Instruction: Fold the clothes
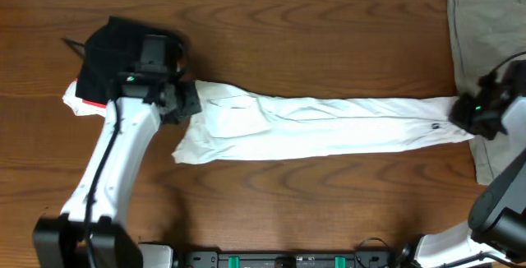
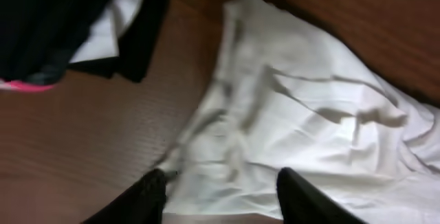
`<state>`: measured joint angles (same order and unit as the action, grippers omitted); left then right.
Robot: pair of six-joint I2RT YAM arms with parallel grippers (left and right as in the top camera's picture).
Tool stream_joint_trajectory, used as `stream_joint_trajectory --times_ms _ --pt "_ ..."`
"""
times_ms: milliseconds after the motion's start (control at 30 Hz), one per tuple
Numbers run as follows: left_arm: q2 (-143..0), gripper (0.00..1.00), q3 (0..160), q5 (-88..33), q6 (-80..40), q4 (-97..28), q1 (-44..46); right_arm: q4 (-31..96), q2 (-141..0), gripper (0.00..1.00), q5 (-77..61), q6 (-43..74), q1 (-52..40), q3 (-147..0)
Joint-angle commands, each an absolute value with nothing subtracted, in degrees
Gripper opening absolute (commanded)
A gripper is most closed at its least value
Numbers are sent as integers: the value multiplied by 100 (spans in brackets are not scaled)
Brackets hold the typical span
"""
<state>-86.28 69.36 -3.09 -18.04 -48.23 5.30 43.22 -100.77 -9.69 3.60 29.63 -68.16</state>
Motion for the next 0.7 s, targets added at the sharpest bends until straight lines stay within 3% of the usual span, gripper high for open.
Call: stream_joint_trajectory --times_ms 0,267,667 --pt "-8370 56 7087 -336 -1793 -4904 325 4530 -10071 1 -1253 204 3087 -7170" --pt "-8158 59 7083 -336 -1791 -5157 -327 5157 -10071 1 -2375 14 2766 -7767" --pt "-8160 69 7074 -344 -1879 -5345 -849 5940 -10073 1 -2399 290 626 -8077"
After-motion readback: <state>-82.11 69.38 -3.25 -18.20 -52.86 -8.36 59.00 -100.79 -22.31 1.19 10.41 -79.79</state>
